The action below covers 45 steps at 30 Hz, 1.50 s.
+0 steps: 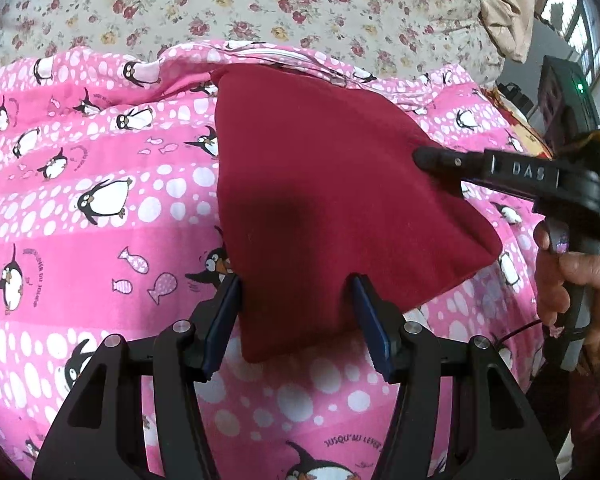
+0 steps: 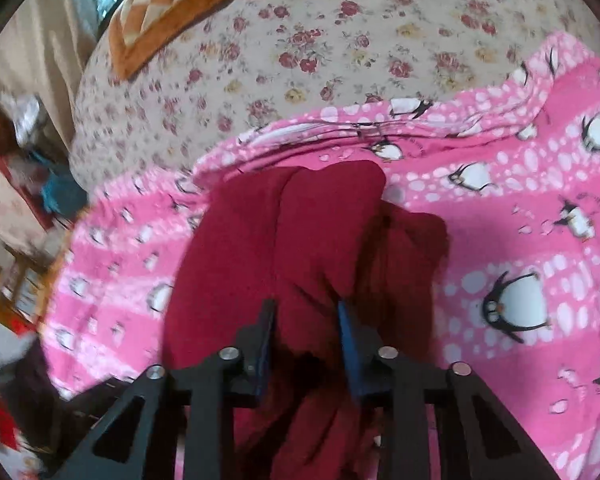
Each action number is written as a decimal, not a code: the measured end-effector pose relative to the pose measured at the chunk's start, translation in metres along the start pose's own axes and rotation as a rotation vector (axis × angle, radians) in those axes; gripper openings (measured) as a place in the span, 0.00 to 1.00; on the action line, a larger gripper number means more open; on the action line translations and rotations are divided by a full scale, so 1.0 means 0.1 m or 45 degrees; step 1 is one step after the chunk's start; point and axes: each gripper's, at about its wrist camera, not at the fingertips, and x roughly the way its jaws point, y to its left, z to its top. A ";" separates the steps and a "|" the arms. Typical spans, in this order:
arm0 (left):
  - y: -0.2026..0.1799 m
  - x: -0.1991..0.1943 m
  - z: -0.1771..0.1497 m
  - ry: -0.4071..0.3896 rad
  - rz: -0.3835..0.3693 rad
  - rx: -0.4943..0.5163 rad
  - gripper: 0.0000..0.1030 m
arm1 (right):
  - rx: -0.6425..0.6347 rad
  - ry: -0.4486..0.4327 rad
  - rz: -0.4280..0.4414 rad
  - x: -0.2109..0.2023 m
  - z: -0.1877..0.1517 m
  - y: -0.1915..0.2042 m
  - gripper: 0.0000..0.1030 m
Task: Fold small clothes
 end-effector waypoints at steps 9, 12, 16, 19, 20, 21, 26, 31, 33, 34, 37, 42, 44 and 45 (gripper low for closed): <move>-0.01 0.01 -0.02 0.010 0.014 -0.003 0.57 | 0.002 0.026 -0.056 -0.03 -0.13 -0.08 0.19; 0.00 0.02 -0.02 0.010 0.012 -0.006 0.57 | -0.054 0.012 -0.075 -0.15 -0.15 0.00 0.19; 0.00 -0.01 -0.03 0.005 0.008 -0.017 0.57 | -0.082 0.033 -0.099 -0.18 -0.20 -0.01 0.19; 0.05 -0.03 -0.03 0.008 -0.020 -0.049 0.57 | 0.025 -0.007 0.012 -0.27 -0.24 -0.11 0.19; 0.07 -0.03 -0.02 0.013 -0.034 -0.067 0.57 | 0.078 -0.030 0.051 -0.32 -0.25 -0.15 0.23; 0.08 -0.03 -0.01 0.016 -0.044 -0.079 0.58 | 0.115 -0.043 0.081 -0.35 -0.27 -0.16 0.32; 0.05 0.01 -0.01 0.017 -0.037 -0.083 0.60 | 0.080 0.040 0.168 -0.24 -0.41 0.00 0.40; 0.07 -0.06 -0.03 0.021 -0.077 -0.074 0.61 | -0.100 0.056 0.058 -0.24 -0.56 0.10 0.17; 0.10 -0.10 0.00 -0.002 -0.087 -0.073 0.61 | -0.125 0.077 0.031 -0.23 -0.64 0.05 0.13; 0.11 -0.12 0.02 -0.027 -0.088 -0.084 0.61 | -0.119 0.095 0.031 -0.19 -0.68 0.02 0.13; 0.20 -0.19 0.11 -0.091 -0.132 -0.145 0.61 | -0.077 0.089 0.078 -0.21 -0.66 -0.03 0.13; 0.34 -0.13 0.29 -0.103 -0.203 -0.202 0.70 | 0.076 -0.080 0.142 -0.51 -0.48 -0.18 0.83; 0.38 -0.07 0.35 -0.094 -0.232 -0.223 0.70 | 0.136 -0.105 0.154 -0.50 -0.38 -0.28 0.87; 0.42 -0.01 0.38 -0.084 -0.259 -0.246 0.70 | 0.166 -0.080 0.145 -0.44 -0.31 -0.33 0.87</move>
